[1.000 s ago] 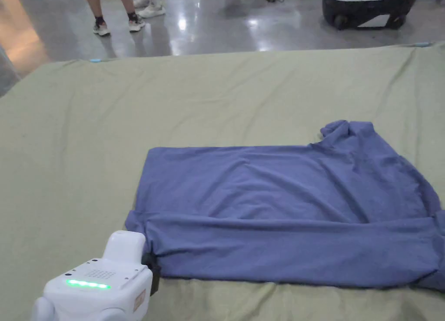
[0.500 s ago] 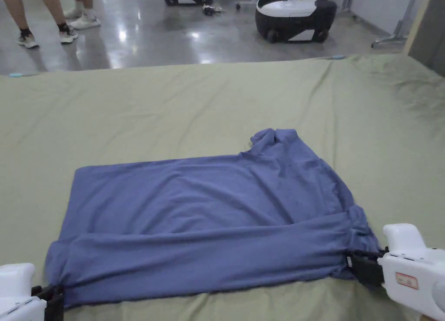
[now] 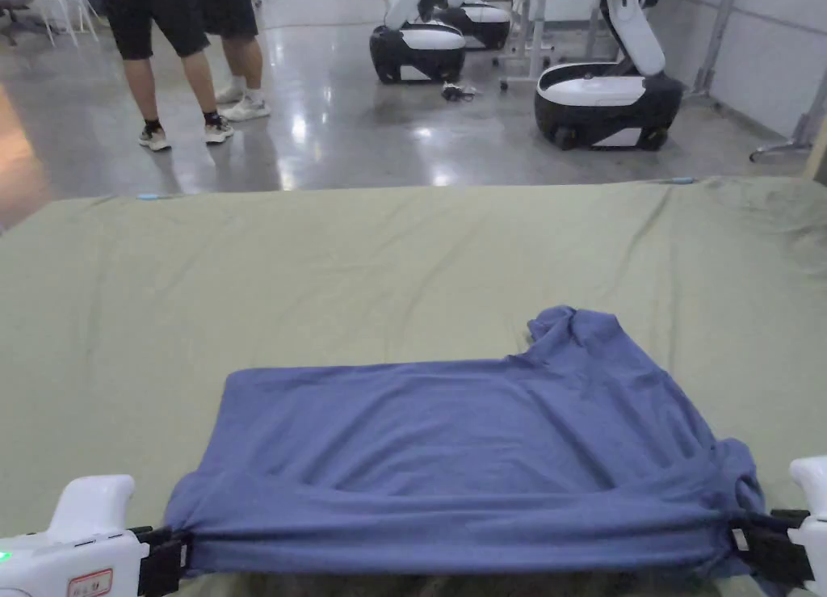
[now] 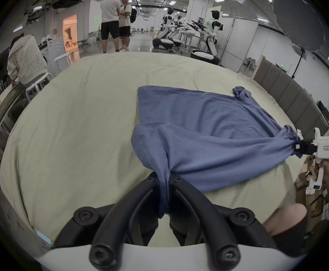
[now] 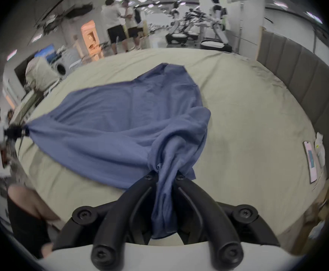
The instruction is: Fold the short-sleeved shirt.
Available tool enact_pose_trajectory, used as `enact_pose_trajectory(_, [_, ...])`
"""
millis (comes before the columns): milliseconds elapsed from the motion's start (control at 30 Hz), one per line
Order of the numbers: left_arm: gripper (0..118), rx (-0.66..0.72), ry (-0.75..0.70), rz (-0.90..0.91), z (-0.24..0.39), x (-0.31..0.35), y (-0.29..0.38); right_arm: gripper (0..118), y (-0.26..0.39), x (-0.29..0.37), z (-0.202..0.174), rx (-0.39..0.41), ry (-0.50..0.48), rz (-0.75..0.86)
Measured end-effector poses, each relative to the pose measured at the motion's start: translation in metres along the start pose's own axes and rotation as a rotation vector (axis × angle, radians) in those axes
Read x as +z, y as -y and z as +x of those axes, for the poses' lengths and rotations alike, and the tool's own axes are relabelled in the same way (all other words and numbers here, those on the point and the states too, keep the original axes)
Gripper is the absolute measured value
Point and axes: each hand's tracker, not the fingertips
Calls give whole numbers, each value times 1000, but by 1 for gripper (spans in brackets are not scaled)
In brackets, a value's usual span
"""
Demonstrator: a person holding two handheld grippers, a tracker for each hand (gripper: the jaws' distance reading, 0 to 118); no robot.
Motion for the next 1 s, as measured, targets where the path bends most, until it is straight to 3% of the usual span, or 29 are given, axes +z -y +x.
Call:
enact_pose_trajectory(67, [5, 7, 38, -53, 0, 8, 14, 13, 12, 15, -12, 53, 10, -16])
enact_pose_trajectory(233, [5, -62, 44, -121, 4, 17, 59, 13, 46, 26, -19, 33, 3, -53])
enact_pose_trajectory(333, [5, -73, 42, -176, 12, 13, 76, 13, 62, 8, -12, 79, 37, -113])
enact_pose_trajectory(500, [10, -87, 17, -166, 18, 11, 81, 13, 64, 3, -7, 32, 62, -84])
enact_pose_trajectory(533, [17, -78, 1, -172, 11, 9, 78, 23, 64, 4, -7, 29, 70, -73])
enact_pose_trajectory(600, [55, -85, -56, -142, 8, 19, 73, 98, 61, 11, -10, 56, 159, -54])
enact_pose_trajectory(633, [76, -68, -51, -80, 6, 29, 68, 118, 60, 17, -9, 49, 166, -18])
enact_pose_trajectory(667, [97, -41, -49, -20, 4, 40, 63, 115, 57, 32, -9, 28, 148, 80])
enact_pose_trajectory(700, [102, -21, -48, 28, 4, 51, 57, 115, 54, 42, -10, -2, 144, 126])
enact_pose_trajectory(767, [103, -5, -42, 117, 6, 68, 40, 113, 41, 61, -15, -68, 173, 203])
enact_pose_trajectory(800, [102, -24, -81, 144, 7, 74, 31, 107, 33, 69, -18, -96, 150, 264])
enact_pose_trajectory(833, [99, -31, -107, 178, 10, 76, 20, 92, 24, 74, -20, -100, 112, 317])
enact_pose_trajectory(867, [79, -30, -96, 208, 13, 77, 11, 54, 10, 84, -37, -87, 109, 348])
enact_pose_trajectory(900, [47, -32, -71, 250, 14, 76, 0, 16, -4, 86, -47, -63, 137, 369])
enact_pose_trajectory(933, [10, -24, -51, 290, 15, 71, -12, 0, -16, 84, -55, -25, 174, 379])
enact_pose_trajectory(967, [0, -23, -82, 303, 17, 63, -23, 0, -27, 82, -63, -2, 206, 395])
enact_pose_trajectory(1000, [0, -24, -123, 308, 19, 54, -34, 0, -35, 68, -61, -7, 154, 412])
